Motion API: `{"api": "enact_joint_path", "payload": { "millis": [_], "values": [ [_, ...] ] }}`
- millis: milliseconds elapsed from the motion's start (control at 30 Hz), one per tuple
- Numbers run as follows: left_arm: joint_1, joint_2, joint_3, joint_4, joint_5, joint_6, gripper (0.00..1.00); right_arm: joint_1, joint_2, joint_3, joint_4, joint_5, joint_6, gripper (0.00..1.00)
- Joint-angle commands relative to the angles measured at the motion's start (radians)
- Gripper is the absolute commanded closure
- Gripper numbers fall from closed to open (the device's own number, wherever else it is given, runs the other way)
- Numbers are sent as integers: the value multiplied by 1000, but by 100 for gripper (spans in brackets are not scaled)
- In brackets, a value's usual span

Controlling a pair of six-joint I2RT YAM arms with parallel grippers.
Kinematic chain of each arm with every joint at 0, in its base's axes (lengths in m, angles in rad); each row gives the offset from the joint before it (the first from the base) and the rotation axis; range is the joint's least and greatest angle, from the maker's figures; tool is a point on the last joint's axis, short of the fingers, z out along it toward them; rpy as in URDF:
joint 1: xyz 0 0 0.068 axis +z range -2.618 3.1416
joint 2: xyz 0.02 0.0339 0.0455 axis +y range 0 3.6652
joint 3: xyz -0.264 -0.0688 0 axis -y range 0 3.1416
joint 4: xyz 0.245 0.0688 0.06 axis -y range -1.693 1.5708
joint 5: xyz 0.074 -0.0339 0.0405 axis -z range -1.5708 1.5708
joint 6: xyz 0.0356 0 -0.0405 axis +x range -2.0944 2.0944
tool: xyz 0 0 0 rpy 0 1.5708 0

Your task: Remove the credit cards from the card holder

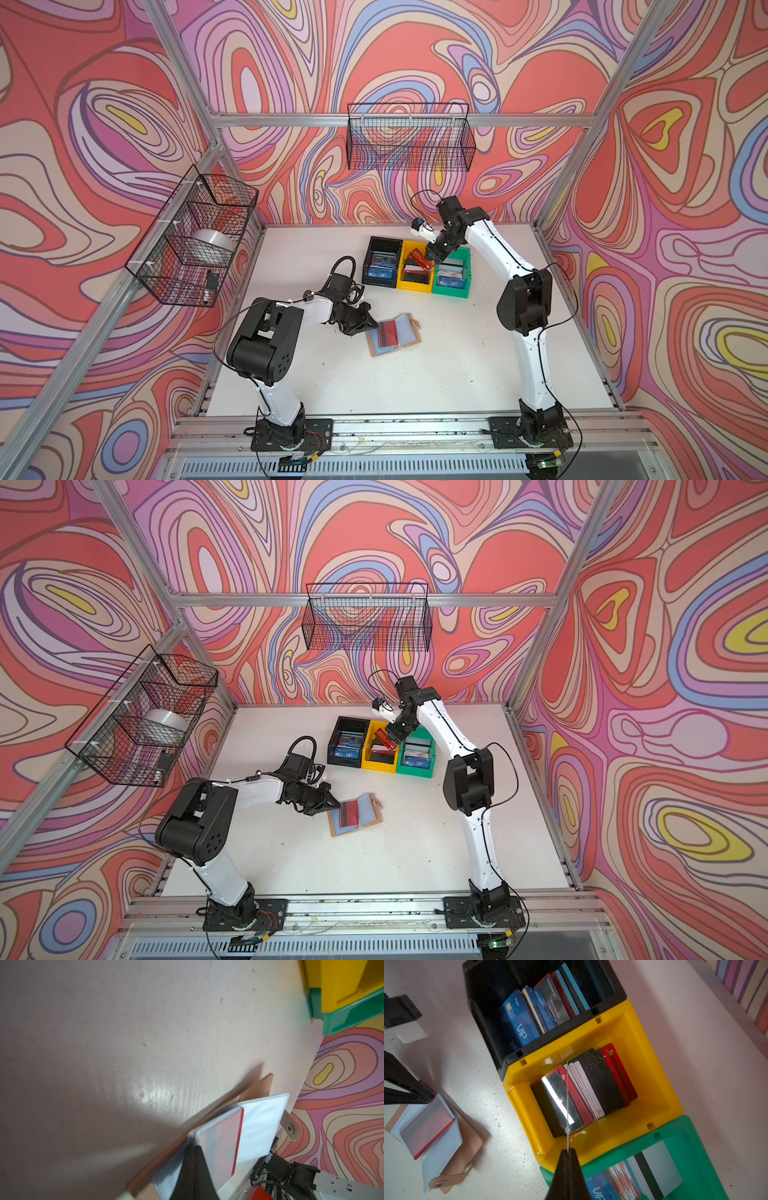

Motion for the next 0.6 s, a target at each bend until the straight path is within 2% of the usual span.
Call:
{"api": "enact_joint_path", "payload": {
  "millis": [0, 233, 567],
  "values": [
    [-3, 31, -27, -3, -32, -8, 100, 0, 19, -11, 4, -10, -69, 100],
    [-2, 45, -14, 0, -26, -12, 100, 10, 19, -10, -9, -31, -145, 100],
    [-2, 53, -12, 8, -20, -13, 100, 54, 67, 5, -46, 21, -179, 100]
  ]
}}
